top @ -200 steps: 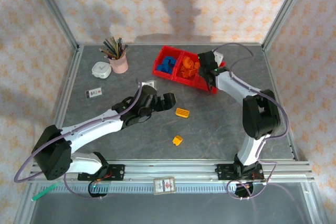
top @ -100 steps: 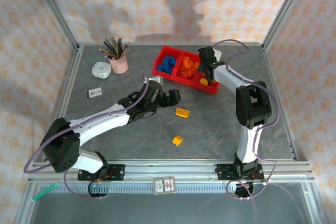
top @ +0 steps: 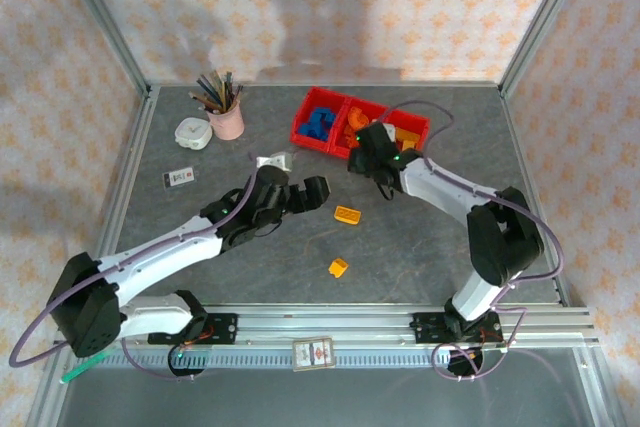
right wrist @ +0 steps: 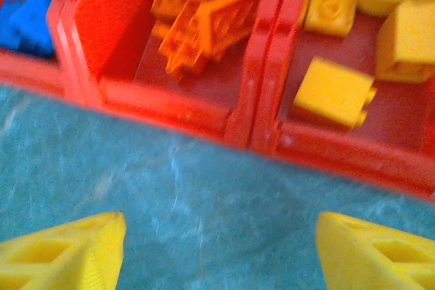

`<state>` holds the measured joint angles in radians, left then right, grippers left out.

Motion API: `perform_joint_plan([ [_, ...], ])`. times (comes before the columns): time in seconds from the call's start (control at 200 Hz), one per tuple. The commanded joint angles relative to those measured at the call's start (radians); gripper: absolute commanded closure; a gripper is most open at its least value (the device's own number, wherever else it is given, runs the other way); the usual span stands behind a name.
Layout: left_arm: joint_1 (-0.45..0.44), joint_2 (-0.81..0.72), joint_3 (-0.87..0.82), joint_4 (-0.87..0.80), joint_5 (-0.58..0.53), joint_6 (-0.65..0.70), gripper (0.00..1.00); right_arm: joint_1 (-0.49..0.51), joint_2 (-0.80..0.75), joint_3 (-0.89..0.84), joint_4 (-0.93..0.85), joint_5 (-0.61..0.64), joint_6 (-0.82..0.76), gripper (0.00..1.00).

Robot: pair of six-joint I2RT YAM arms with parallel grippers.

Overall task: Sort the legos into containers by color
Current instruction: Place the lego in the container, then pick up the lego from the center of the table.

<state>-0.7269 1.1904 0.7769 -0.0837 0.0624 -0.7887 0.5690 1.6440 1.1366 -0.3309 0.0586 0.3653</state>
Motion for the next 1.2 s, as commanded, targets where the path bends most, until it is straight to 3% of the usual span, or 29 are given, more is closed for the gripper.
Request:
perform_joint_plan([
  [0.0,-0.005,-0.050,-0.045,-0.044,-0.042,-0.039,0.01,0.042,-0.062,-0.046,-0.039,-0.021,0.024,0.25],
  [0.571,-0.003,-0.256,-0.181,-0.148,-0.074,-0.088,0.01,0.319,-0.200,-0.300,-0.099,-0.002,0.125,0.19],
  [0.711,-0.003,-0.287,-0.214,-0.126,-0.095,-0.113,0.01,0.322,-0.138,-0.315,-0.017,-0.020,0.113,0.19],
  [0.861,-0.003,-0.281,-0.218,-0.097,-0.092,-0.122,0.01,0.309,-0.047,-0.245,-0.032,0.100,0.139,0.16],
  [1.196,-0.003,-0.247,-0.207,-0.082,-0.107,-0.117,0.01,0.208,0.096,-0.153,0.015,0.077,0.100,0.18],
])
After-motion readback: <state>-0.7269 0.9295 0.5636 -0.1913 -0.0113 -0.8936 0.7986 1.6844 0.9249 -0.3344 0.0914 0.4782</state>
